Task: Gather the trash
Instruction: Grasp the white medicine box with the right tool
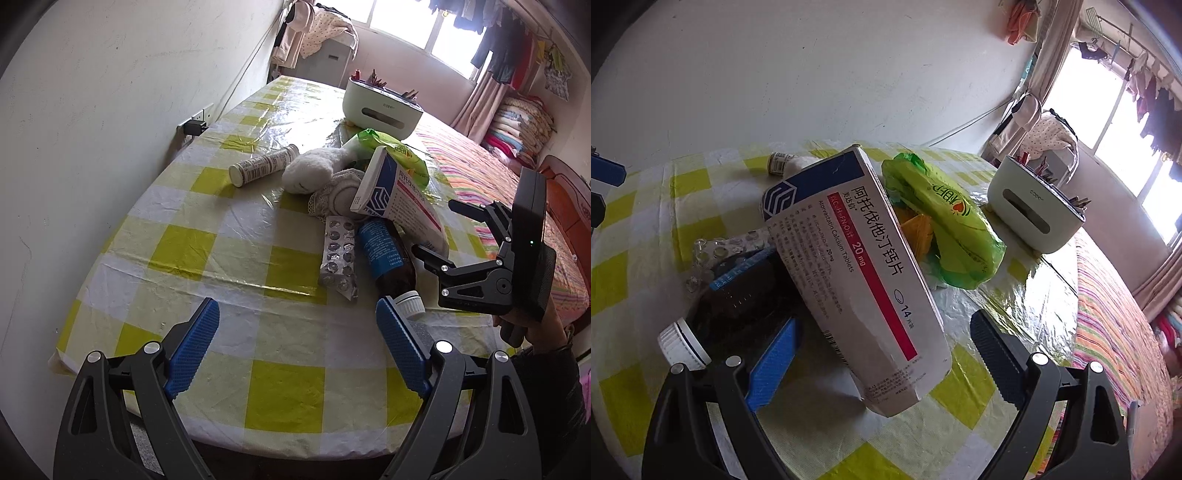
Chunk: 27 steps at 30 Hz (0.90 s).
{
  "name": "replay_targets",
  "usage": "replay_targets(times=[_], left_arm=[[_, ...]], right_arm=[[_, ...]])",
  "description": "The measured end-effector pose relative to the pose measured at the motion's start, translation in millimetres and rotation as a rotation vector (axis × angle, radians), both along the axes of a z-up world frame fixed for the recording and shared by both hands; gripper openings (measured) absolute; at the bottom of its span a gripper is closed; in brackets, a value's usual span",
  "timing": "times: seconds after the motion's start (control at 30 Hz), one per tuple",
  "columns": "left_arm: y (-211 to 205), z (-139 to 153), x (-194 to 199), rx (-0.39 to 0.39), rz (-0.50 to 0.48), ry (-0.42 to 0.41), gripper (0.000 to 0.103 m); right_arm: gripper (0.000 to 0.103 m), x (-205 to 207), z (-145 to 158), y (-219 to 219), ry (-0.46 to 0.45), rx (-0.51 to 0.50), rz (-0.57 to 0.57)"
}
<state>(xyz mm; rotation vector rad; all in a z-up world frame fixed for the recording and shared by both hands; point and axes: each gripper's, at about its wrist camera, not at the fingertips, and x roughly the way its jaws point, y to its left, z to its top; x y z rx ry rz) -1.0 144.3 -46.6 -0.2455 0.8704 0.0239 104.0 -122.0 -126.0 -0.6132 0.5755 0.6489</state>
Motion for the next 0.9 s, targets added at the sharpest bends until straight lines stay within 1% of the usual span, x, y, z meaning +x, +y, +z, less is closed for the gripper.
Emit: replay_targets(times=[0.13,0.2,0.23,0.3,0.4,0.5,0.53,0.57,0.63,0.77,0.9], left_arm=[[-1,-2,0,-0.002,0.0,0.01,0.086],[-1,-2,1,-0.001,0.001,0.014,0.086],[-2,-2,1,-0.001,0.001,0.016,0.086],[-2,-3,2,-0.003,0.003,0.018,0.086],[-5,-4,5,-0.005,0.001,0.025,0.086],[-7,-8,9,-0.01,-0.005,0.034,0.086],[-8,-8,9,-0.011,-0.008,0.036,0.086],[-10,-9,10,-0.009,-0.013,0.038,0.086],[-14,-9,12,-0.004,-0.023,0.041,0.086],[-22,-10,16,0.004,-0.042,0.047,0.086],[-28,-7,22,-0.019,-0.055,0.044,0.086]], right_arm=[[0.089,5,-5,11,-0.001,-0.028,0.007],[0.081,7,-8,14,0.007,-0.034,0.006],[0.069,8,-8,14,0.022,-0.029,0.004],[0.067,9,-7,12,0.018,-0.015,-0.015],[0.064,6,-2,8,0.05,0.043,-0.012],[0.055,1,4,2,0.08,0.104,-0.018],[0.047,-1,6,-1,0.079,0.113,-0.025],[0.043,-3,8,-3,0.076,0.125,-0.034],[0.041,-4,12,-8,0.105,0.166,-0.034],[0.038,-10,14,-15,0.123,0.211,-0.049],[0.035,-12,23,-27,0.14,0.299,-0.076]])
